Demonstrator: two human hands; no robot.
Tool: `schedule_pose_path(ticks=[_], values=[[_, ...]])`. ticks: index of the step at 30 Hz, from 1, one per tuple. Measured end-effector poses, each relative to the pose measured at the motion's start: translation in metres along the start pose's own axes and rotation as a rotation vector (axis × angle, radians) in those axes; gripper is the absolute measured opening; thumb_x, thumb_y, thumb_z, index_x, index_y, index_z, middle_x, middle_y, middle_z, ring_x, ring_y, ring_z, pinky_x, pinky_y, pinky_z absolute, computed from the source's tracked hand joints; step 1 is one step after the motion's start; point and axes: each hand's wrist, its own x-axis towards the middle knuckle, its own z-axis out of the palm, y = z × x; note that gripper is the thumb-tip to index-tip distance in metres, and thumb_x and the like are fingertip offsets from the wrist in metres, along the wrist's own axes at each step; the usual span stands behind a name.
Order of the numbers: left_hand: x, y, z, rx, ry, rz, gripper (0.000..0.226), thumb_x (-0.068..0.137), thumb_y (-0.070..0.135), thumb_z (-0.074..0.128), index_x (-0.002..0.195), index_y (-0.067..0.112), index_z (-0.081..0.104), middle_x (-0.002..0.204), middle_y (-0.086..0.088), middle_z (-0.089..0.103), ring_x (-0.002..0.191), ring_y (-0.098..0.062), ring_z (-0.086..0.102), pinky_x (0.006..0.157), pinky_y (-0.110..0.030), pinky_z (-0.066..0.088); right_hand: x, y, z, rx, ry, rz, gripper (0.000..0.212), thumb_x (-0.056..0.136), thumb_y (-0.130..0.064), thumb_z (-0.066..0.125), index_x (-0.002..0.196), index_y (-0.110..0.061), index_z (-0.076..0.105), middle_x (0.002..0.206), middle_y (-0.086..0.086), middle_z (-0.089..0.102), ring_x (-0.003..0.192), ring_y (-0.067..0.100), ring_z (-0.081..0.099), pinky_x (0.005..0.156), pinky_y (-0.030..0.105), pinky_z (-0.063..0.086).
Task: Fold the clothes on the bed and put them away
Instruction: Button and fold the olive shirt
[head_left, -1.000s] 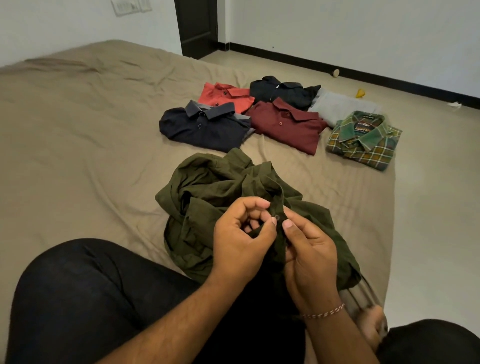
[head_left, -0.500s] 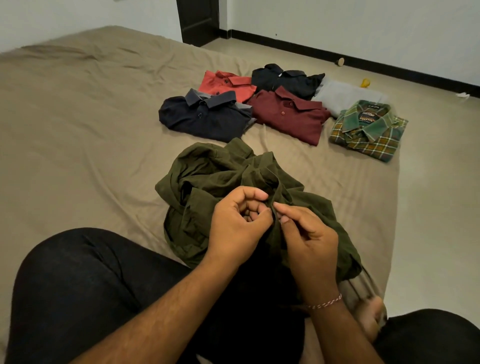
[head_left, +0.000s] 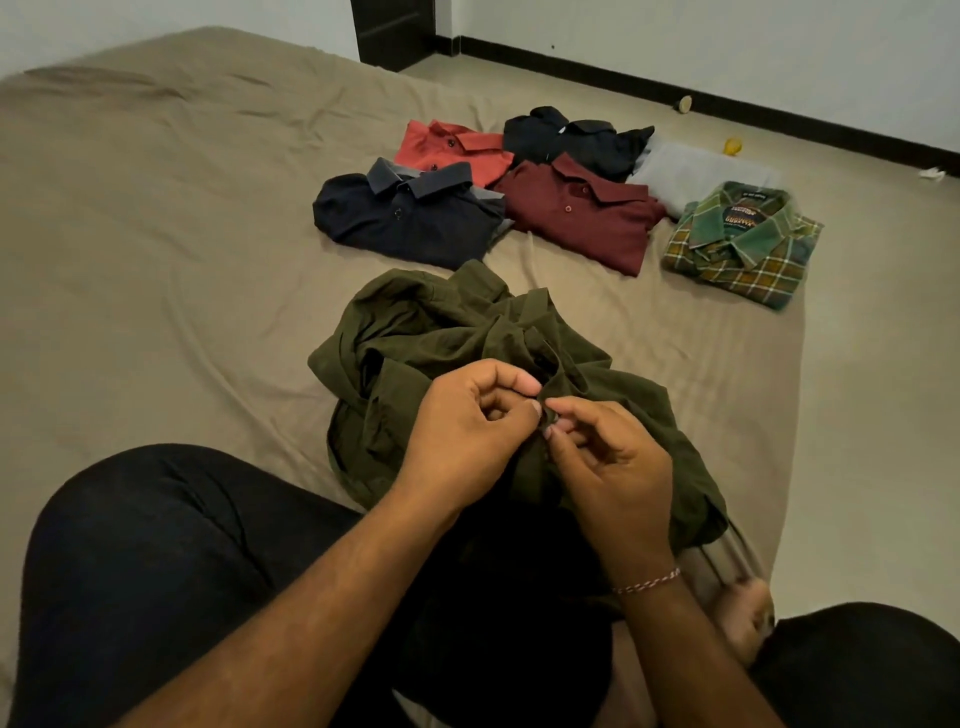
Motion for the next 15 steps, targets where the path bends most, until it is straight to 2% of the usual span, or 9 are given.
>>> schedule_pose_path(ticks=[3,6,9,12,13,15], values=[[-0.001,-0.002,0.003,0.02,0.006,0.015,0.004,0.09,0.012,0.08,0.092,0.014,0.077,0.08,-0.005,0.077,0.074,-0.017,0.072,0.071,-0.024,0.059,0.0,-0.001,-0.002,-0.09,0.044,-0.048,0.02,0.089,-0.008,0.075,0.106,-0.018,0.076,0.094,-0.007,0.071,0.087,0.011,0.069,0.079,0.02,0.057],[-0.001,-0.008,0.005,0.127,0.01,0.031,0.011,0.083,0.022,0.087,0.085,0.018,0.076,0.076,0.001,0.076,0.067,-0.009,0.068,0.064,-0.021,0.057,-0.001,-0.003,-0.003,-0.16,0.052,-0.091,0.019,0.087,-0.006,0.079,0.1,-0.019,0.077,0.092,-0.009,0.072,0.086,0.009,0.069,0.078,0.023,0.056],[-0.001,-0.012,0.006,0.261,-0.005,0.046,0.011,0.085,0.027,0.085,0.08,0.023,0.077,0.072,0.005,0.074,0.064,-0.005,0.066,0.06,-0.017,0.051,-0.001,-0.003,-0.002,-0.234,0.062,-0.125,0.016,0.084,-0.004,0.081,0.093,-0.016,0.077,0.086,-0.007,0.07,0.08,0.007,0.066,0.074,0.022,0.055],[0.001,-0.013,0.004,0.282,-0.055,0.013,0.01,0.088,0.027,0.083,0.08,0.023,0.078,0.07,0.009,0.073,0.061,0.001,0.063,0.059,-0.016,0.047,-0.001,-0.001,-0.004,-0.3,0.05,-0.156,0.013,0.083,-0.003,0.081,0.088,-0.015,0.076,0.082,-0.007,0.068,0.075,0.006,0.063,0.069,0.025,0.055],[0.002,-0.014,0.004,0.263,-0.069,-0.002,0.009,0.089,0.025,0.083,0.081,0.022,0.079,0.071,0.009,0.074,0.063,-0.001,0.065,0.06,-0.019,0.049,-0.001,0.0,-0.004,-0.32,0.047,-0.176,0.012,0.083,-0.004,0.08,0.088,-0.014,0.076,0.083,-0.006,0.068,0.075,0.007,0.063,0.069,0.026,0.055],[0.004,-0.014,0.003,0.21,-0.084,-0.026,0.007,0.09,0.022,0.081,0.084,0.019,0.081,0.077,0.004,0.077,0.072,-0.016,0.073,0.066,-0.03,0.058,0.0,0.002,-0.006,-0.326,0.04,-0.207,0.012,0.084,-0.004,0.08,0.091,-0.013,0.077,0.086,-0.005,0.07,0.078,0.007,0.065,0.073,0.026,0.056]])
